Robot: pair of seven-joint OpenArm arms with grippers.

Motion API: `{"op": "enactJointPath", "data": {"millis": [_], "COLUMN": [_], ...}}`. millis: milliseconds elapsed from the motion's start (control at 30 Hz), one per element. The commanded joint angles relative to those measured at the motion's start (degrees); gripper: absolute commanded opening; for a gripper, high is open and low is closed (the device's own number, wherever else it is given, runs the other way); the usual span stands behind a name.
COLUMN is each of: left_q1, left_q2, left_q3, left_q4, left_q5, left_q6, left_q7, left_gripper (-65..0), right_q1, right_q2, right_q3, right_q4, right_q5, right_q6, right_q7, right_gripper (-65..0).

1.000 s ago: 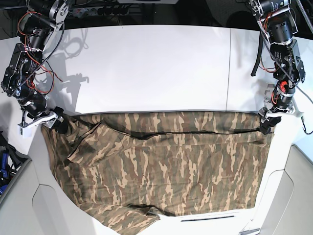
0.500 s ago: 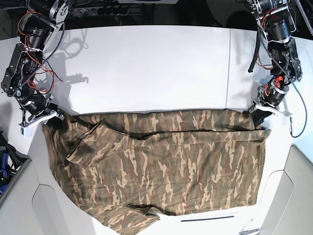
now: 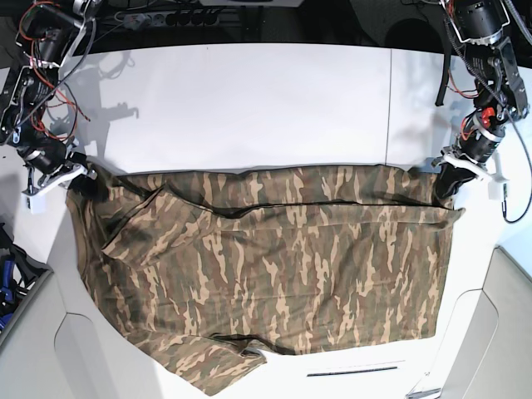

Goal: Fold the T-shirt properly
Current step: 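Drag the held corners outward and lay the shirt flat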

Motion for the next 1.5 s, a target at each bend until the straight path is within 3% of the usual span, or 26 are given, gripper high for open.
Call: {"op": "enactJointPath", "data": {"millis": [0, 300, 533, 667, 933, 1133, 1233, 1467], "left_q1": [0.3, 7.6, 14.6, 17.2, 23.9, 26.8, 26.8, 27.2], "left_q2": [-1.0, -1.0, -0.8, -0.8, -0.6, -0.6, -0.4, 2.4], "left_q3": [-0.6, -0.9, -5.5, -7.8, -9.8, -9.8, -9.8, -10.2], "left_q4": [1.3, 4.3, 12.3, 14.8, 17.6, 19.1, 19.1, 19.1], "left_q5": [-1.8, -6.9, -9.5, -12.3, -15.8, -16.3, -17.4, -18.2], "left_q6": [-0.9, -0.9, -0.9, -0.9, -0.9, -0.9, -0.9, -0.9], "left_q7": [-0.9, 1.0, 2.4, 5.5, 5.5, 5.6, 8.4, 12.0], "left_gripper": [-65.0, -65.0, -65.0, -65.0, -65.0, -65.0, -65.0, -65.0], "right_q1": [-0.5, -10.4, -17.1, -19.9, -24.4, -27.6, -28.5, -29.4], "right_q2": [0.9, 0.9, 0.8, 0.8, 0.8, 0.8, 0.8, 0.8], "right_q3": [0.2, 0.6, 2.8, 5.2, 10.2, 11.6, 11.6, 11.9], "right_q4": [2.3, 14.0, 20.1, 20.8, 20.8, 20.8, 20.8, 20.8], "right_q5": [2.0, 4.5, 9.0, 10.6, 16.3, 16.9, 18.6, 18.6], "right_q6": [0.6, 0.6, 0.6, 0.6, 0.6, 1.5, 1.5, 1.4], "right_q7": [0.2, -1.6, -4.4, -5.1, -9.1, -9.4, -10.4, -11.2], "right_gripper": [-65.0, -65.0, -65.0, -65.0, -65.0, -65.0, -65.0, -65.0]}}
